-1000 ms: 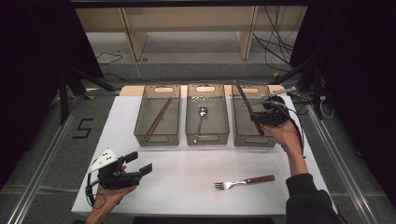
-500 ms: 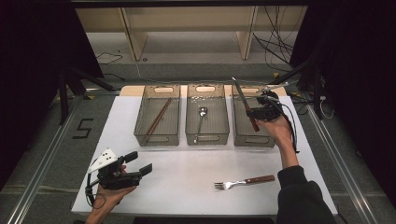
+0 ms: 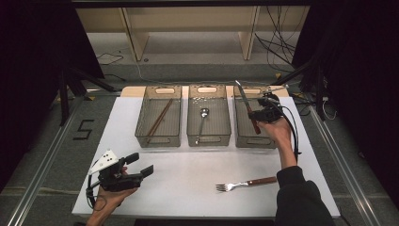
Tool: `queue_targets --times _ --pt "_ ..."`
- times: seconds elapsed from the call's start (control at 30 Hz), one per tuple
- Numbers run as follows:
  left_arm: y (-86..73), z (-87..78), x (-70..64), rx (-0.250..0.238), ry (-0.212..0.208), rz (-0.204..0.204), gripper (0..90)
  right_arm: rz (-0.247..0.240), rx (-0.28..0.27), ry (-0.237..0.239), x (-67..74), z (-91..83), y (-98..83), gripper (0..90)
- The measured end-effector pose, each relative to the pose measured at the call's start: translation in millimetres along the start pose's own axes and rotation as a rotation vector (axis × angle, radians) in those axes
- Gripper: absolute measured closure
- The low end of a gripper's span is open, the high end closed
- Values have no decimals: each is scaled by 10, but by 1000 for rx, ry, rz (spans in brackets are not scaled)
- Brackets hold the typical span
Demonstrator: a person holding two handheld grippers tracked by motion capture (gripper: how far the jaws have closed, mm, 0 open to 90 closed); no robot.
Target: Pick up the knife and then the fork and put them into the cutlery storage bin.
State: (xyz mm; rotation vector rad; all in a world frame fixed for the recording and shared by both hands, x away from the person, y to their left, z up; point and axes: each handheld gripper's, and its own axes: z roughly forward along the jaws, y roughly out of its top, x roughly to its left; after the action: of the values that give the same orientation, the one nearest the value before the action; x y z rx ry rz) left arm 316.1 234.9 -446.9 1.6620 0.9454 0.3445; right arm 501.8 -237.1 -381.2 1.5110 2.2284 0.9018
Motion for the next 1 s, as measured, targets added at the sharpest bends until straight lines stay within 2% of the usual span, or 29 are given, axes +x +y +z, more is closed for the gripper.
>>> queue_targets --times 0.5,0.6,0.63,0.7,0.83,1.0 --pt "-2 9 -4 0 -1 -1 166 60 38 -30 -83 110 -91 766" --pt "-1 7 -4 0 -2 0 166 74 47 -25 -90 129 -98 751" --pt "-1 7 -3 2 -2 -1 166 78 45 -15 -90 131 -99 710" --pt "-3 12 -2 5 0 -3 166 83 36 31 -79 125 -93 659" --pt "-2 10 -6 3 1 -2 165 59 12 65 -29 84 -69 615" --pt "-3 9 -5 4 1 -2 165 8 2 77 4 33 -87 543"
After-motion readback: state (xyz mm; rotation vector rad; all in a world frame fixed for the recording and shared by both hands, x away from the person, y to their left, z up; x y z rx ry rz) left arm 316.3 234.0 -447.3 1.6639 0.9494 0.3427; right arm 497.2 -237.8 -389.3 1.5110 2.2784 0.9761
